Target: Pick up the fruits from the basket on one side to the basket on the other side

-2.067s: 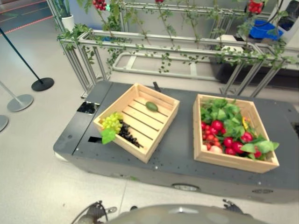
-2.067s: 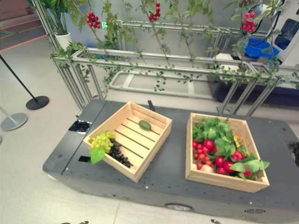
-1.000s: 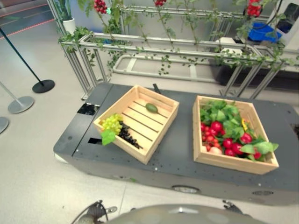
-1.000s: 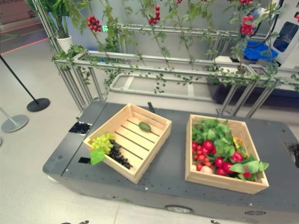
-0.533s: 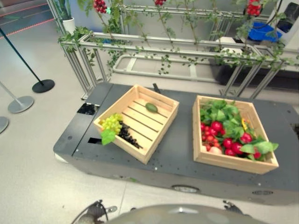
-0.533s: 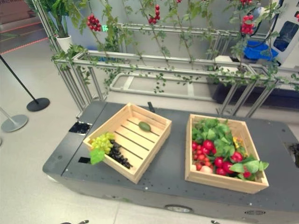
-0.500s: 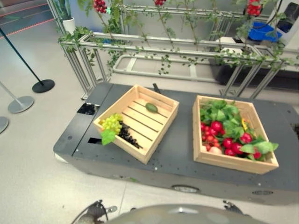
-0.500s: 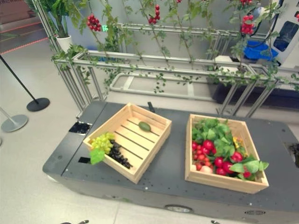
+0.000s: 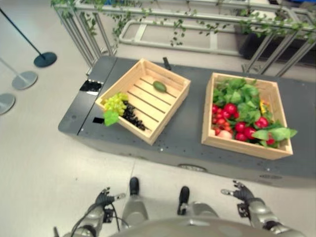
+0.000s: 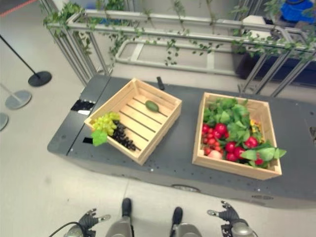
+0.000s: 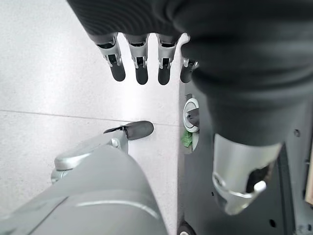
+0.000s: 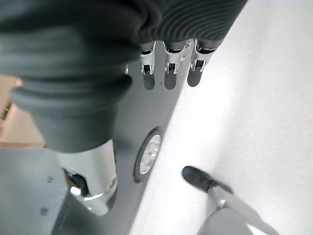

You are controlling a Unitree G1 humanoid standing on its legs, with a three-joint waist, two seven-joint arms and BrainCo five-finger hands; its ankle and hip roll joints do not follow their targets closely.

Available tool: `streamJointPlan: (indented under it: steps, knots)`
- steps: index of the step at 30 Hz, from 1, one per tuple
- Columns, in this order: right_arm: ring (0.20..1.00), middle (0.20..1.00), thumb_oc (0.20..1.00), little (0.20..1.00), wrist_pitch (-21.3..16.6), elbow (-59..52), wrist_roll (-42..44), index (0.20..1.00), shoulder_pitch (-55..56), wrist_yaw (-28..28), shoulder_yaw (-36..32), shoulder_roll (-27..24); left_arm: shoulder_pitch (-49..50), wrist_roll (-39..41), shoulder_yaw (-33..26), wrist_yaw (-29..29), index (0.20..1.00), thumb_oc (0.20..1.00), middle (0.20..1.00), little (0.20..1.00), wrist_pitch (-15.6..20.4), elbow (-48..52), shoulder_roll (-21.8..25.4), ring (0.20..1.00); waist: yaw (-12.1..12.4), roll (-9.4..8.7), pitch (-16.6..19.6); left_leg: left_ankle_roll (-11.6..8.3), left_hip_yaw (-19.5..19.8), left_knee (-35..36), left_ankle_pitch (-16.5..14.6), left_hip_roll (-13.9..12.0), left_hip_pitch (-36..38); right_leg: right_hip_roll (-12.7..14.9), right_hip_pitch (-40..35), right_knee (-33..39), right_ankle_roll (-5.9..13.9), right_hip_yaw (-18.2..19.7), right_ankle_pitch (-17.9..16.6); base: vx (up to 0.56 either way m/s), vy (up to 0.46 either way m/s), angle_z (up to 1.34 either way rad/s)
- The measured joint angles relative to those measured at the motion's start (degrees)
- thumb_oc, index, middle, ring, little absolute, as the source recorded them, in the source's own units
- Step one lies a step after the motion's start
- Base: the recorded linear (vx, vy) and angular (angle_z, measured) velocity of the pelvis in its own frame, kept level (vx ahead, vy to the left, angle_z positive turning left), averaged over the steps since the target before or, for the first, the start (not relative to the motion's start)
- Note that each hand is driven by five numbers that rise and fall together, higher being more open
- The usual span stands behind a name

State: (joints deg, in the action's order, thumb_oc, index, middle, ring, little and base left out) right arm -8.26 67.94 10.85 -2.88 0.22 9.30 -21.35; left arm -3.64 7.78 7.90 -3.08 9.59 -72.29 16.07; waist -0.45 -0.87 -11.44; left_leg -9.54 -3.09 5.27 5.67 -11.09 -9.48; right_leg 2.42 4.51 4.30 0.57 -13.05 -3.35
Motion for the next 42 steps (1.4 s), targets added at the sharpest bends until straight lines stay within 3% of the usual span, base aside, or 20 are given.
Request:
streamJointPlan:
  steps: [1,3,5,7,11,13,16,17,18,19,21,23,28,29,31,36,42]
  knots:
    - [1.000,1.000,1.000,1.000,-0.13,-0.03,0.01,1.000,-0.12,-0.14,-0.43,-0.46,0.06,-0.01,0.03,0.00,1.000,1.000,1.000,1.000,0.00,0.06,-0.21,1.000,-0.12,0.77,0.06,0.81,0.31,-0.09,1.07,0.42,0.74,-0.05,0.51,0.11,0.75,0.39,-0.36,0.16,0.364,-0.30]
    - [1.000,1.000,1.000,1.000,-0.17,-0.02,0.06,1.000,-0.34,-0.45,-0.84,0.04,-0.48,-0.01,-0.05,-0.38,1.000,1.000,1.000,1.000,0.00,0.32,0.34,1.000,0.68,-0.68,-0.36,2.63,-0.61,-0.25,2.53,2.27,0.60,1.93,1.85,-0.71,2.35,2.25,-0.64,0.14,0.319,-0.38]
    - [1.000,1.000,1.000,1.000,-0.18,-0.14,0.05,1.000,0.21,-0.45,-1.25,0.54,-1.73,-0.07,0.16,-0.41,1.000,1.000,1.000,1.000,0.00,1.75,1.13,1.000,0.59,-2.31,-0.87,5.07,-2.10,-1.18,1.21,6.18,0.26,5.51,2.57,-2.22,4.75,1.96,-1.20,0.14,0.372,-0.05]
    - [1.000,1.000,1.000,1.000,-0.16,-0.40,0.08,1.000,-0.32,-0.50,-1.78,0.73,-2.15,-0.18,0.58,-0.51,1.000,1.000,1.000,1.000,0.94,4.12,2.10,1.000,-0.06,-2.26,-1.01,7.15,-3.75,-2.23,0.11,8.30,-0.07,8.15,6.13,-8.23,5.40,1.95,-1.04,0.08,0.277,-0.14]
    - [1.000,1.000,1.000,1.000,-0.25,-2.97,0.10,1.000,-2.12,-0.45,-1.68,1.81,-2.14,-0.32,2.20,-0.76,1.000,1.000,1.000,1.000,1.03,5.76,5.20,1.000,0.00,-2.33,-1.39,9.63,-8.30,-1.79,-1.20,8.61,1.19,10.29,9.51,-12.80,5.16,-0.93,-4.11,0.11,0.197,-0.38]
    - [1.000,1.000,1.000,1.000,-0.39,-4.06,0.17,1.000,-2.59,-0.45,-1.19,2.57,-2.46,-0.31,2.24,-1.10,1.000,1.000,1.000,1.000,1.29,5.94,6.51,1.000,0.22,-2.63,-2.00,10.24,-9.69,-0.76,-1.30,8.90,1.95,9.10,11.14,-14.00,6.39,-1.67,-2.62,0.05,0.078,-0.38]
    - [1.000,1.000,1.000,1.000,-0.48,-4.34,0.37,1.000,-3.83,-0.44,0.84,3.20,-3.15,-0.56,3.06,-1.57,1.000,1.000,1.000,1.000,1.29,7.06,8.09,1.000,0.17,-4.48,-3.20,10.21,-11.67,-0.40,-1.33,9.47,1.81,7.64,12.02,-9.03,6.35,-6.25,-2.70,0.09,-0.038,-0.34]
    - [1.000,1.000,1.000,1.000,-0.55,-4.07,0.37,1.000,-3.73,-0.46,0.83,3.17,-3.17,-1.54,3.91,-1.63,1.000,1.000,1.000,1.000,1.37,8.40,8.16,1.000,-0.08,-4.89,-3.65,9.97,-11.84,-0.40,-1.51,10.26,1.81,7.86,10.81,-4.26,6.82,-7.62,-3.29,0.05,-0.036,-0.02]
    - [1.000,1.000,1.000,1.000,-0.54,-3.93,0.37,1.000,-3.56,-0.46,0.83,3.20,-3.27,-1.80,4.42,-1.66,1.000,1.000,1.000,1.000,1.37,8.95,8.14,1.000,-0.16,-5.11,-3.68,9.79,-11.64,-0.47,-1.63,10.75,1.86,8.25,10.41,-3.22,6.80,-7.33,-3.99,0.03,-0.055,0.13]
    - [1.000,1.000,1.000,1.000,-0.54,-3.80,0.38,1.000,-3.10,-0.50,0.80,2.84,-3.40,-2.54,4.84,-1.74,1.000,1.000,1.000,1.000,1.44,11.03,7.74,1.000,-0.27,-5.03,-4.27,9.28,-11.13,-1.13,-1.96,11.10,1.89,7.77,9.83,-2.87,3.25,-5.89,-5.83,0.00,-0.041,0.12]
    - [1.000,1.000,1.000,1.000,-0.55,-3.72,0.43,1.000,-3.60,-0.67,0.81,1.98,-3.96,-2.56,5.92,-2.09,1.000,1.000,1.000,1.000,2.28,13.39,7.09,1.000,0.00,-3.98,-5.54,8.39,-10.05,-2.17,-2.62,10.42,1.15,6.29,9.85,-1.88,2.83,-1.63,-5.91,0.01,-0.085,-0.13]
    - [1.000,1.000,1.000,1.000,-0.58,-4.30,0.48,1.000,-4.27,-0.81,0.80,1.83,-4.15,-2.53,5.94,-2.46,1.000,1.000,1.000,1.000,2.48,15.49,6.97,1.000,-0.27,-3.58,-6.23,7.65,-9.47,-2.30,-2.75,9.42,0.70,5.38,9.96,-0.38,2.15,-1.82,-6.47,0.03,-0.120,-0.21]
    - [1.000,1.000,1.000,1.000,-0.61,-7.15,0.59,1.000,-4.07,-1.45,0.68,-1.96,-8.75,-2.43,6.73,-4.39,1.000,1.000,1.000,1.000,3.16,32.75,8.33,1.000,-0.45,-1.79,-9.32,6.47,-7.53,-3.01,-1.91,8.15,-3.76,3.92,12.99,0.31,1.50,-3.03,-6.92,0.02,-0.069,0.09]
    - [1.000,1.000,1.000,1.000,-0.65,-8.32,0.59,1.000,-4.17,-1.59,0.63,-2.66,-9.90,-2.39,7.04,-5.35,1.000,1.000,1.000,1.000,2.64,37.85,10.07,1.000,-0.42,-1.63,-10.21,6.34,-7.12,-3.36,-1.81,7.88,-4.88,3.80,13.77,0.22,1.44,-3.23,-6.97,0.01,-0.079,0.16]
    - [1.000,1.000,1.000,1.000,-0.77,-10.34,0.59,1.000,-4.71,-1.62,0.70,-3.44,-13.18,-2.16,6.33,-6.59,1.000,1.000,1.000,1.000,2.03,38.79,12.60,1.000,-0.61,-1.36,-11.97,6.24,-6.73,-3.76,-1.73,7.62,-5.57,3.66,14.31,-0.03,1.42,-3.28,-6.97,0.00,-0.060,0.08]
    - [1.000,1.000,1.000,1.000,-1.82,-15.13,0.58,1.000,-6.06,-0.74,1.56,-4.74,-23.63,-4.66,7.67,-8.39,1.000,1.000,1.000,1.000,-0.33,39.80,24.74,1.000,-1.72,-1.29,-15.18,6.17,-5.78,-4.75,-1.19,7.52,-9.40,3.75,17.43,-1.05,1.24,-3.25,-7.10,0.01,-0.063,0.12]
    - [1.000,1.000,1.000,1.000,-2.07,-15.00,0.58,1.000,-6.04,0.84,4.30,-4.94,-31.08,-4.79,10.88,-8.64,1.000,1.000,1.000,1.000,-1.37,39.98,30.19,1.000,-1.85,-1.93,-15.72,6.27,-5.59,-4.92,-1.12,7.62,-10.75,4.02,18.93,-1.92,1.24,-3.03,-7.10,0.01,-0.017,0.02]
